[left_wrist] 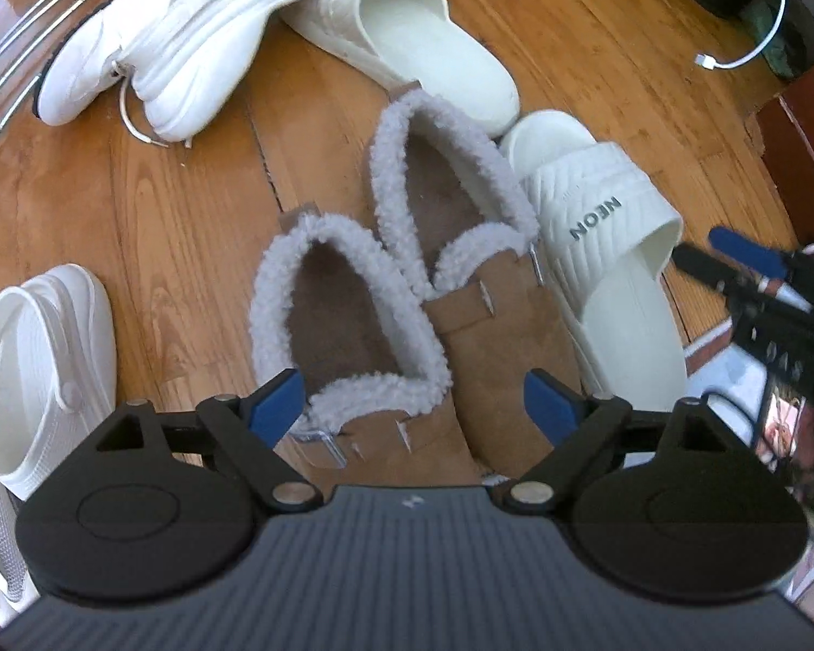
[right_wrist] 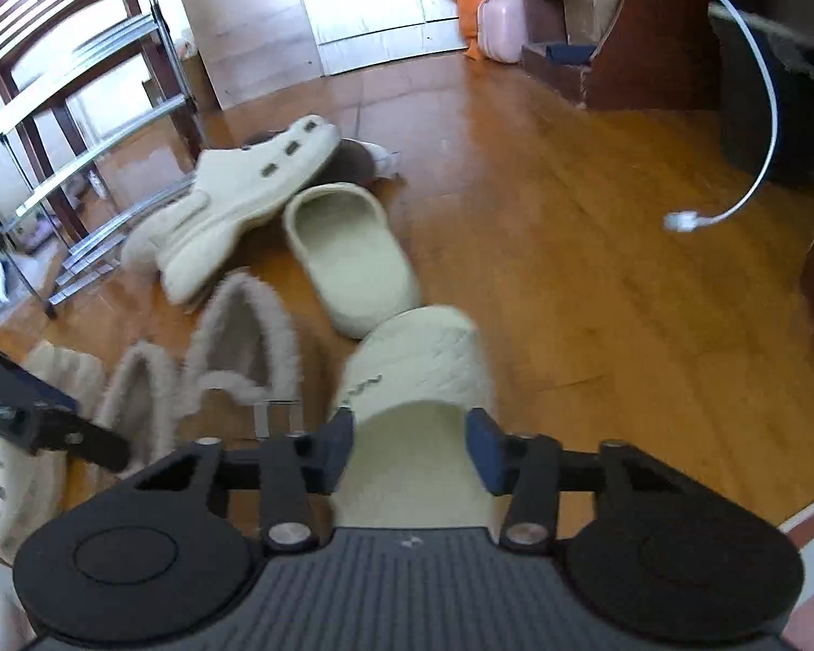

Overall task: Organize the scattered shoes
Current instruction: 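Grasp the NEON slide with the right tool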

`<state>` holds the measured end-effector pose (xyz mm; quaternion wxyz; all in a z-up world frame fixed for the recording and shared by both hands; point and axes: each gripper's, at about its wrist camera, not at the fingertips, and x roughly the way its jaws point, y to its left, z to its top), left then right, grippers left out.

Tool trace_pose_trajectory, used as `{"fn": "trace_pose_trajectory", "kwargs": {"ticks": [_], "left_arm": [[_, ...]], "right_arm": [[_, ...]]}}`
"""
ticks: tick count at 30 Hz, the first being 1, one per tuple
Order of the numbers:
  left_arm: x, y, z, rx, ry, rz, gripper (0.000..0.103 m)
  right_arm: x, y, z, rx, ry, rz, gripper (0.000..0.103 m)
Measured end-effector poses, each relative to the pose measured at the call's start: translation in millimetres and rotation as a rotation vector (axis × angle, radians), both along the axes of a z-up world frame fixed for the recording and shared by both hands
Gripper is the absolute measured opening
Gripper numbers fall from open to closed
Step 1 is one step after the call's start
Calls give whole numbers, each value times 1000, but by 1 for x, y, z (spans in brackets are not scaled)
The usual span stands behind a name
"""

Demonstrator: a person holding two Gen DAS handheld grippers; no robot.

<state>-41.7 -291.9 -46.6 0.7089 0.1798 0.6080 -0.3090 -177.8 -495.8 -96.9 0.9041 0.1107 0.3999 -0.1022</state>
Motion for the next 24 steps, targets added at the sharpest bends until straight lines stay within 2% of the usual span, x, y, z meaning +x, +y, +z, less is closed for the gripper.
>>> {"fn": "trace_pose_trajectory", "kwargs": {"ticks": [5,7,10,12,17,20,21,23,24], "left_arm": [[-4,-2,-1,0,8,-15,89],[-7,-3,-1,-5,4,-17,90],[-9,-5,-2,-2,2,-25,91],[-11,-7,-3,3,2,-30,91],[-11,-7,-6,17,6,-30,91],[-10,-8,-6,15,4,-24,91],[-10,-8,-5,13,3,-21,91],[-9,-9,-4,10,1,-17,91],[-9,-9,-4,9,0,-14,91]], "right_arm": [[16,14,-12,-245,143,198,44],[32,26,-24,-358,213,312,42],[46,36,-32,-397,217,366,42],[55,40,-35,-404,212,374,44],[71,46,-48,-497,175,384,43],[70,35,-46,-444,154,335,31],[67,26,-42,-389,141,280,28],[58,5,-34,-270,105,154,16],[53,-6,-31,-202,84,93,16]]}}
